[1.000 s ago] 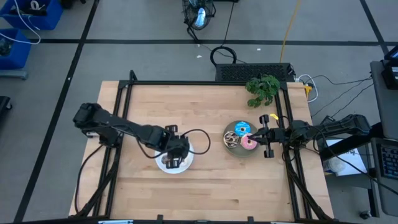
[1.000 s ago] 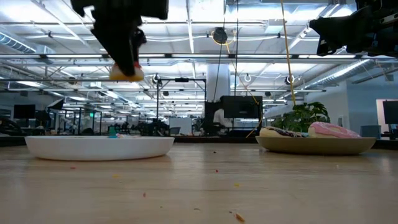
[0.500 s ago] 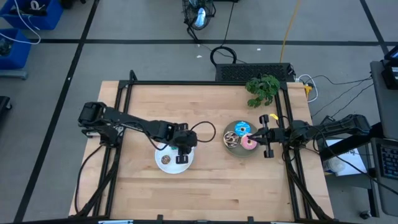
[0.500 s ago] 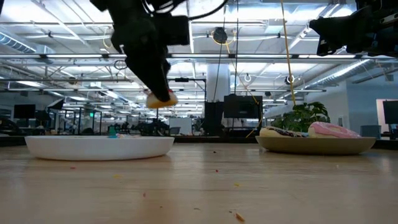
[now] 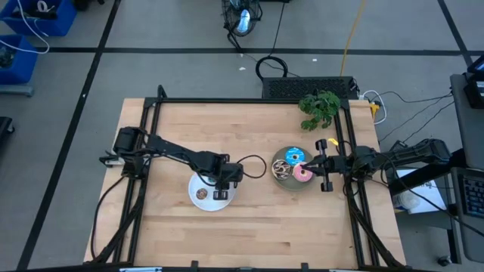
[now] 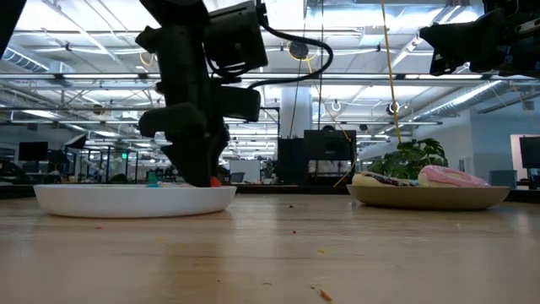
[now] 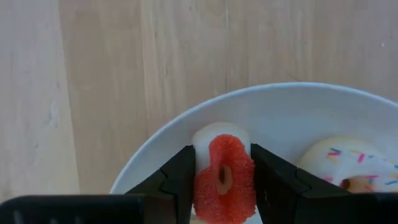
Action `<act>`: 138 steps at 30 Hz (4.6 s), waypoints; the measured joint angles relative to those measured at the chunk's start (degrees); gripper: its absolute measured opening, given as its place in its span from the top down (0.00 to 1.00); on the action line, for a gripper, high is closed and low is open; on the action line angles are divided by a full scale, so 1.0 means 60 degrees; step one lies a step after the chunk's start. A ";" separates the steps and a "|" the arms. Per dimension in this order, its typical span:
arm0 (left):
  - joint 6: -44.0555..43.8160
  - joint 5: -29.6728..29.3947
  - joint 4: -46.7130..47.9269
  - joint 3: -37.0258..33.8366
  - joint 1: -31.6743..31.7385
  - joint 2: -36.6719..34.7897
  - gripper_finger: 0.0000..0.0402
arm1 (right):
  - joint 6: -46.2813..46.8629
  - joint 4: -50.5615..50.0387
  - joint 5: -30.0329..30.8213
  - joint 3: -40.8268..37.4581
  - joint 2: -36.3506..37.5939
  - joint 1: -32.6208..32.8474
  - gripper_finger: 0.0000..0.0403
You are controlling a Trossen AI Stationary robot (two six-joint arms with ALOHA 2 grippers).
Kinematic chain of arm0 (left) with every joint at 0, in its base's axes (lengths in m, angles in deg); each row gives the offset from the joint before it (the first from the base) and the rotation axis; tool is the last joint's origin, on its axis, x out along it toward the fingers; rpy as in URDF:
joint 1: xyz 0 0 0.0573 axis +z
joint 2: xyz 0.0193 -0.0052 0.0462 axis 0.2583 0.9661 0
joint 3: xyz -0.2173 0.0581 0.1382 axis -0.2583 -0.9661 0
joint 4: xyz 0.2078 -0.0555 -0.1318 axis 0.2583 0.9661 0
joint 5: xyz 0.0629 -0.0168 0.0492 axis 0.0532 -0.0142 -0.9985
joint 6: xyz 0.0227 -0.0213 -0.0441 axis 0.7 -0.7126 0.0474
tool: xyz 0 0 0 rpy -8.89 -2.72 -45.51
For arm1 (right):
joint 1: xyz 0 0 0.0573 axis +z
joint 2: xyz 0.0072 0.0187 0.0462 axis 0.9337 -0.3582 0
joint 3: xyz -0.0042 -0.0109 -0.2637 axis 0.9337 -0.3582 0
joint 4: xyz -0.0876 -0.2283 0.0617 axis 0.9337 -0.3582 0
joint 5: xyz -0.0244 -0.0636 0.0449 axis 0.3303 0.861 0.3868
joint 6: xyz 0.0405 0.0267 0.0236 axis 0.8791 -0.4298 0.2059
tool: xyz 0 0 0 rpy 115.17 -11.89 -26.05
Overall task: Pick & Place donuts
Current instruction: Put the small orange donut on the white plate, then return to Home Position
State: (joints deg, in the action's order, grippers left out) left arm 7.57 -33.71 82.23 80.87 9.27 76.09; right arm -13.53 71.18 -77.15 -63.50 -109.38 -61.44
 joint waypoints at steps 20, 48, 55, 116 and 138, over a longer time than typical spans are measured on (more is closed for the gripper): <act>0.0286 -0.0474 0.0630 0.0011 -0.0294 0.0001 0.51 | 0.0000 0.0000 0.0002 0.0000 0.0000 0.0000 1.00; -0.1046 -0.3004 0.7641 0.4714 -0.1707 -0.2120 0.77 | -0.0240 0.0000 0.0004 0.0000 0.0000 0.0000 1.00; -0.1184 -0.3451 0.2950 0.0719 -0.1812 -0.7689 0.97 | -0.0208 0.0004 0.0015 0.0000 0.0000 -0.0001 1.00; 0.2040 -0.0699 -0.5507 -1.0894 0.0763 -1.7886 1.00 | 0.0572 -0.2783 0.0794 -0.0044 0.3530 -0.0310 1.00; 0.2412 -0.0896 -0.5803 -1.0936 0.0911 -1.7882 0.96 | 0.0014 -0.2754 0.0758 -0.0044 0.3534 -0.0310 1.00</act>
State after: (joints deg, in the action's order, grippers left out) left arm 22.04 -39.08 47.41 15.25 14.74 -31.20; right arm -13.44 54.65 -72.60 -63.76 -88.18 -63.30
